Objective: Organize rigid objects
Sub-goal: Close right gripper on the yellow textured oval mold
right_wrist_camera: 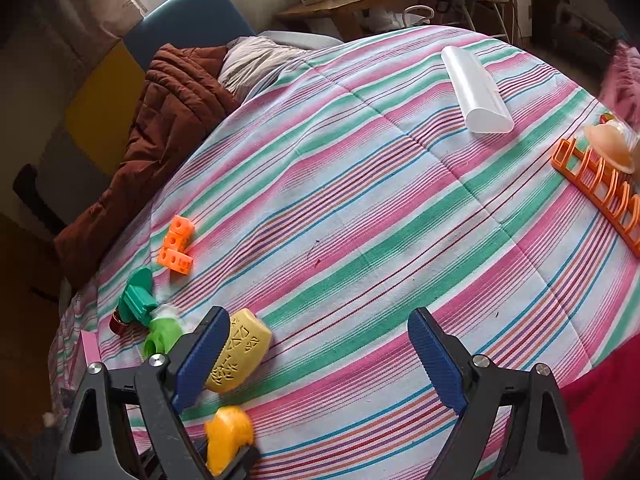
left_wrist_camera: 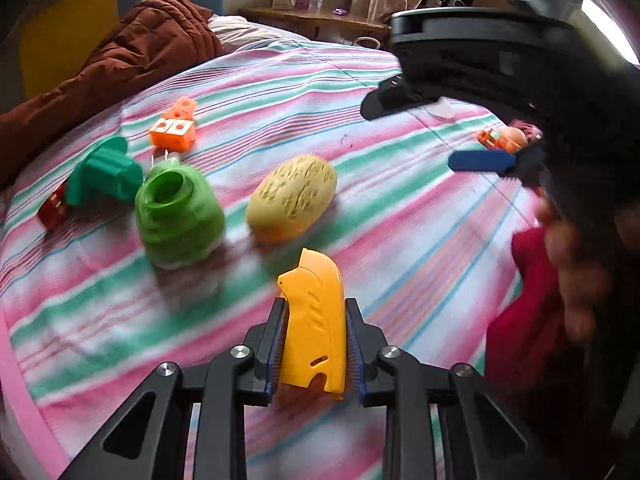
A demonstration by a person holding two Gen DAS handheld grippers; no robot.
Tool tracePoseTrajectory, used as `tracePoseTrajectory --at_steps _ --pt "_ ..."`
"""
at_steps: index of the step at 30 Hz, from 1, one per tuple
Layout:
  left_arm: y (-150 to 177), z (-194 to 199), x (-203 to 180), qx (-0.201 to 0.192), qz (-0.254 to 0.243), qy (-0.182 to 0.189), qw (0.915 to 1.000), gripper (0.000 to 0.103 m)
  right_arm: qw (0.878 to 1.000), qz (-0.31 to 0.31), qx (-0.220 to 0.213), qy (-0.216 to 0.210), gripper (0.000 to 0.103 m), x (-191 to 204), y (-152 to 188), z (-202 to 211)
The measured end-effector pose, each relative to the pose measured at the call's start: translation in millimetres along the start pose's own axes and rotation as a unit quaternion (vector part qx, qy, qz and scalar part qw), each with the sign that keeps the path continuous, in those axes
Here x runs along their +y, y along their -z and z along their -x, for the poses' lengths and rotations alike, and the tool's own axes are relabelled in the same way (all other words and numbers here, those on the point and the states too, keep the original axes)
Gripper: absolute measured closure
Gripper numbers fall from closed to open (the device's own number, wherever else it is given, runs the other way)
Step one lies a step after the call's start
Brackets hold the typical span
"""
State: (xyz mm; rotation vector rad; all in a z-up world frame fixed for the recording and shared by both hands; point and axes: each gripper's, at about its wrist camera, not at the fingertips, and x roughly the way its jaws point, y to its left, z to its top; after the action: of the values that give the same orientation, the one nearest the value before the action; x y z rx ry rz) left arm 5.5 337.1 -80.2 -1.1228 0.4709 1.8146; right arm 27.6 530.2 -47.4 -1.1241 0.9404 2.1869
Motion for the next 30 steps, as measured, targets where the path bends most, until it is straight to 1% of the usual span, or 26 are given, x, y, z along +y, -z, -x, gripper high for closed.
tracePoseTrajectory --at_steps 7,10,12,16,18,22,24,27,28,29,30 --pt "51 32 4 -0.019 -0.005 -0.009 0.9998 0.076 0.999 0.032 0.029 0.007 0.012 11 8 -12" --pt "63 41 6 -0.025 0.003 -0.009 0.9996 0.076 0.998 0.048 0.044 0.007 0.012 17 13 -18" --pt "66 43 8 -0.029 0.005 -0.009 0.9995 0.076 0.997 0.052 0.062 0.000 0.012 20 17 -24" --pt "69 45 6 -0.035 0.006 -0.008 0.9993 0.076 0.995 0.040 0.093 -0.026 0.012 22 21 -33" --pt "70 46 6 -0.036 0.011 -0.003 0.9993 0.076 0.995 0.034 0.095 -0.026 0.013 23 21 -36" --pt "70 46 7 -0.039 0.016 0.000 0.9991 0.076 0.995 0.002 0.094 -0.037 0.016 28 15 -42" --pt "70 47 5 -0.041 0.017 0.001 0.9990 0.076 0.995 0.000 0.092 -0.025 0.017 35 11 -47" --pt "72 47 5 -0.043 0.021 0.003 0.9989 0.076 0.996 0.023 0.087 -0.011 0.024 54 7 -56" --pt "73 48 6 -0.043 0.023 0.005 0.9988 0.076 0.995 0.048 0.086 0.008 0.029 63 8 -60" --pt "73 49 5 -0.043 0.024 0.006 0.9987 0.076 0.993 0.077 0.085 0.027 0.040 71 10 -62" --pt "73 49 5 -0.044 0.027 0.010 0.9986 0.076 0.986 0.134 0.088 0.050 0.048 84 14 -65"
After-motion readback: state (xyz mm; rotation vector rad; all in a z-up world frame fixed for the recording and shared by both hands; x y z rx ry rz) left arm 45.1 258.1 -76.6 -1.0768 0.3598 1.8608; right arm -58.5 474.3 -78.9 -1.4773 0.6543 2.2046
